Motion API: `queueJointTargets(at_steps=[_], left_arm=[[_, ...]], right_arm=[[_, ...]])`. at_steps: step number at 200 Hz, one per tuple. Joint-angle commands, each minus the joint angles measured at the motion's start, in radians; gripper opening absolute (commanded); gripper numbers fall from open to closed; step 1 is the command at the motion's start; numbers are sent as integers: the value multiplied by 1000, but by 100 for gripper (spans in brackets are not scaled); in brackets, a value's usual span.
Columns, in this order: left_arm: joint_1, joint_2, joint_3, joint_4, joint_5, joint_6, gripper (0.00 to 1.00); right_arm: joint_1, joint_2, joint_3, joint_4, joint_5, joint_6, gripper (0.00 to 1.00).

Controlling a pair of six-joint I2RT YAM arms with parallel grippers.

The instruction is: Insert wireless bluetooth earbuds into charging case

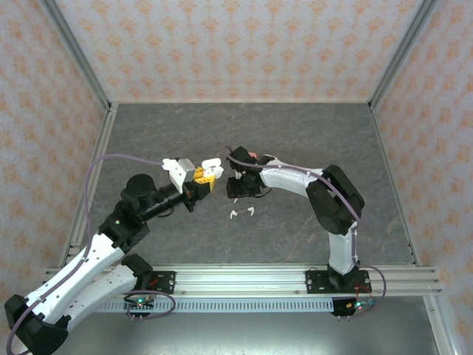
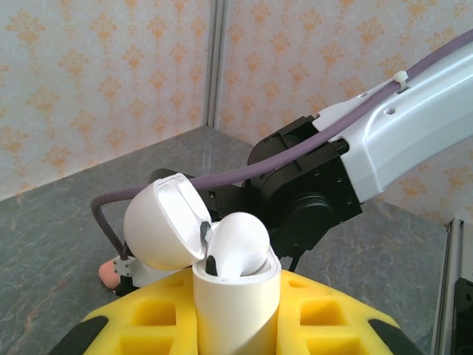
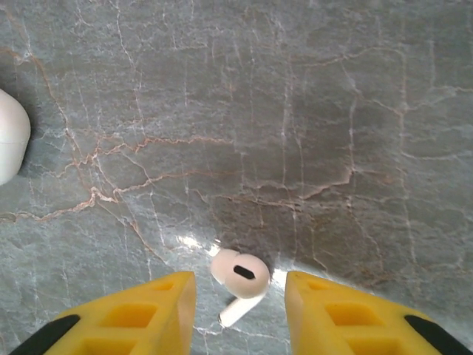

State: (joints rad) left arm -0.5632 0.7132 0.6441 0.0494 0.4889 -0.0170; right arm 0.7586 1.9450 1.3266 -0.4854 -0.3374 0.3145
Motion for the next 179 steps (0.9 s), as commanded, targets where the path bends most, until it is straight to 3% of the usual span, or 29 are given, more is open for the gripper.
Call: queueJointTargets(at_steps=[1, 179], left_arm=[[-7, -12, -3, -10, -7, 24, 0], [-6, -16, -3, -23, -10, 22, 0]], right_arm=[[-1, 30, 32, -25, -6, 4, 36], [1, 92, 74, -103, -11, -18, 28]])
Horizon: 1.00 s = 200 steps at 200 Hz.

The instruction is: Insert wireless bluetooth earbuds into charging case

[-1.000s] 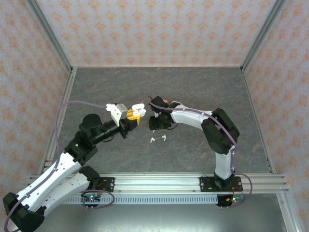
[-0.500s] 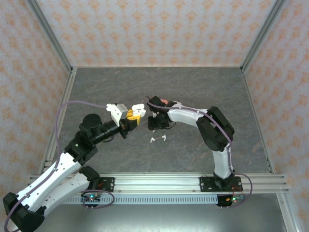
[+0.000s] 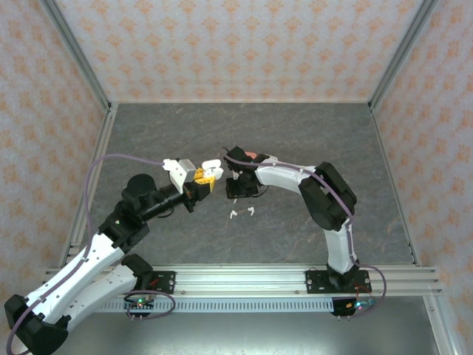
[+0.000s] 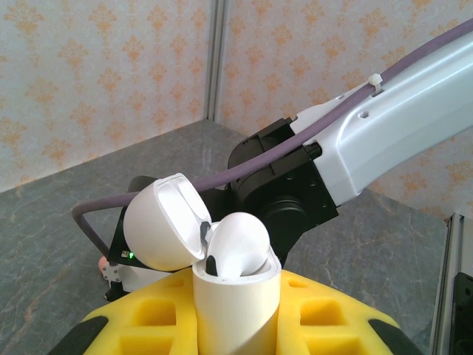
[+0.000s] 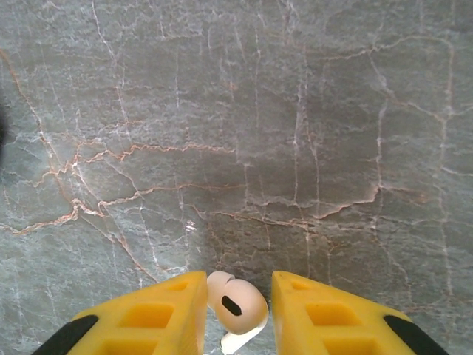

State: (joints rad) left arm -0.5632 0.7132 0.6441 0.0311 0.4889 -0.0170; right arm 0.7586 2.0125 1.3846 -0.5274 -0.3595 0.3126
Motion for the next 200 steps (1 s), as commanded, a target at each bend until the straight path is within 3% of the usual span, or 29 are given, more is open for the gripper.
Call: queueJointTargets(at_steps=[1, 101, 147, 200], left_arm=[[-6, -17, -3, -6, -10, 22, 0], [-7, -18, -3, -10, -13, 22, 0], [-7, -9, -30, 62, -7, -20, 0], [-6, 19, -57, 164, 17, -68, 0]], right_arm=[[1, 25, 17, -62, 11, -17, 28], [3, -36, -4, -50, 19, -34, 19], [-14, -194, -23, -42, 59, -83, 19], [-74, -489, -80, -6, 83, -146, 18]])
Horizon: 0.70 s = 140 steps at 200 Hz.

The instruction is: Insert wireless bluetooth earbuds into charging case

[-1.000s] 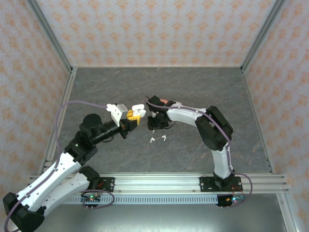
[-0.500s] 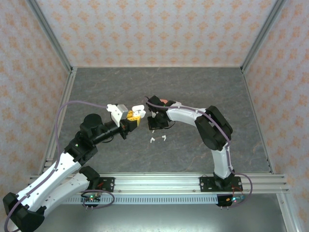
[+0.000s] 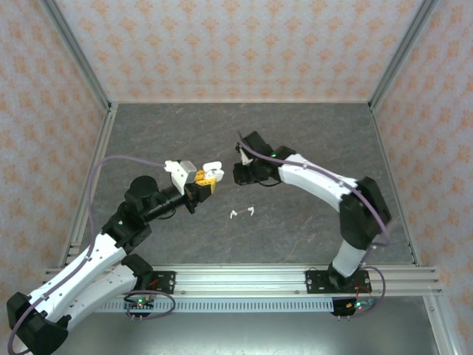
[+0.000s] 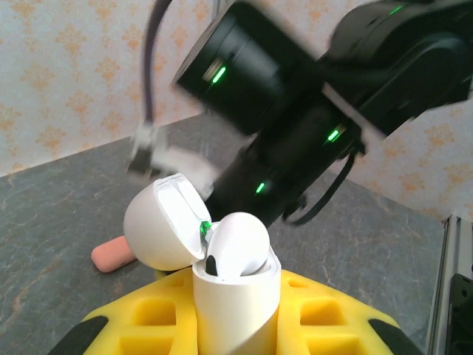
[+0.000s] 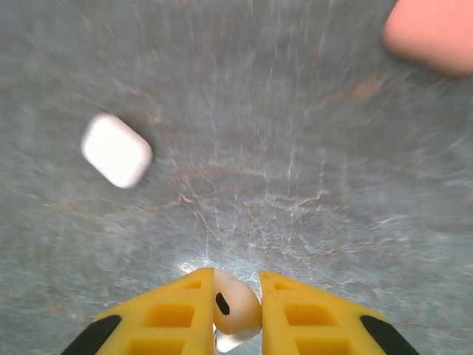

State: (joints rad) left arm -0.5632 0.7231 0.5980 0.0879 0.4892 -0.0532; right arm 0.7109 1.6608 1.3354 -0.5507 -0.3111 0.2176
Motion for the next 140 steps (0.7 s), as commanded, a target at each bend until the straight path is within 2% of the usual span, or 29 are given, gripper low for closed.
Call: queueJointTargets(at_steps=[1, 67, 100, 140], left_arm=[[-7, 11, -12, 108, 17, -32, 0], [-6, 101, 15, 214, 109, -82, 0], [-6, 135, 37, 236, 144, -94, 0], [-10, 156, 47, 263, 160, -106, 0]], right_arm=[[-27, -143, -33, 18, 34, -52, 18], [-29, -443, -55, 147, -99, -185, 18], [-13, -500, -52, 195, -156, -228, 18], [43, -484, -45, 220, -162, -285, 18]])
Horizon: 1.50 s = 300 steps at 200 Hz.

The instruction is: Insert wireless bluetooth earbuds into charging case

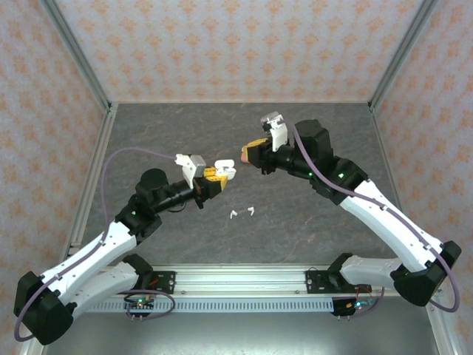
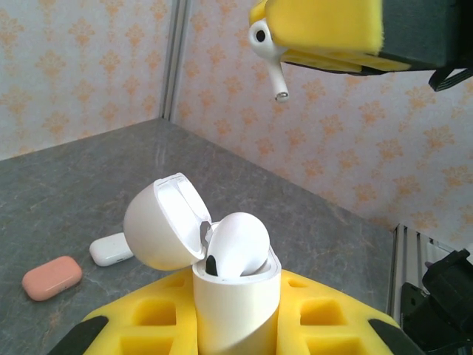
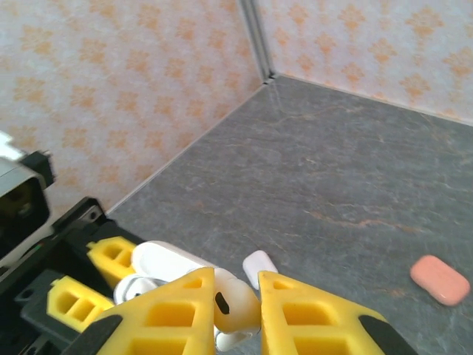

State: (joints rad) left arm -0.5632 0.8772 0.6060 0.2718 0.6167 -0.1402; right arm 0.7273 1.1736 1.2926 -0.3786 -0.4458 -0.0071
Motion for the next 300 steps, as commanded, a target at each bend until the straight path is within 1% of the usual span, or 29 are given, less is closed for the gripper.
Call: queueJointTargets(at_steps=[1, 25, 31, 86, 124, 195, 274, 300], left_arm=[[-10, 2, 39, 79, 32, -20, 0], [-14, 2, 43, 84, 32, -21, 0], [-15, 2, 44, 85, 35, -21, 0], [-18, 7, 44, 118, 36, -36, 0], [-19, 6, 46, 122, 33, -39, 0], [-18, 6, 43, 137, 28, -48, 0], [-18, 7, 35, 153, 25, -54, 0], [-18, 6, 35, 156, 25, -56, 0]], right_arm=[[27, 4, -1, 49, -27, -60, 18], [40, 5, 3, 54, -26, -80, 18], [41, 30, 3, 56, -26, -83, 18], [52, 66, -4, 50, -31, -111, 18], [52, 55, -34, 63, -36, -118, 18], [53, 32, -77, 94, -94, -107, 18], [52, 17, -121, 112, -121, -94, 18], [52, 16, -114, 103, -137, -91, 21]])
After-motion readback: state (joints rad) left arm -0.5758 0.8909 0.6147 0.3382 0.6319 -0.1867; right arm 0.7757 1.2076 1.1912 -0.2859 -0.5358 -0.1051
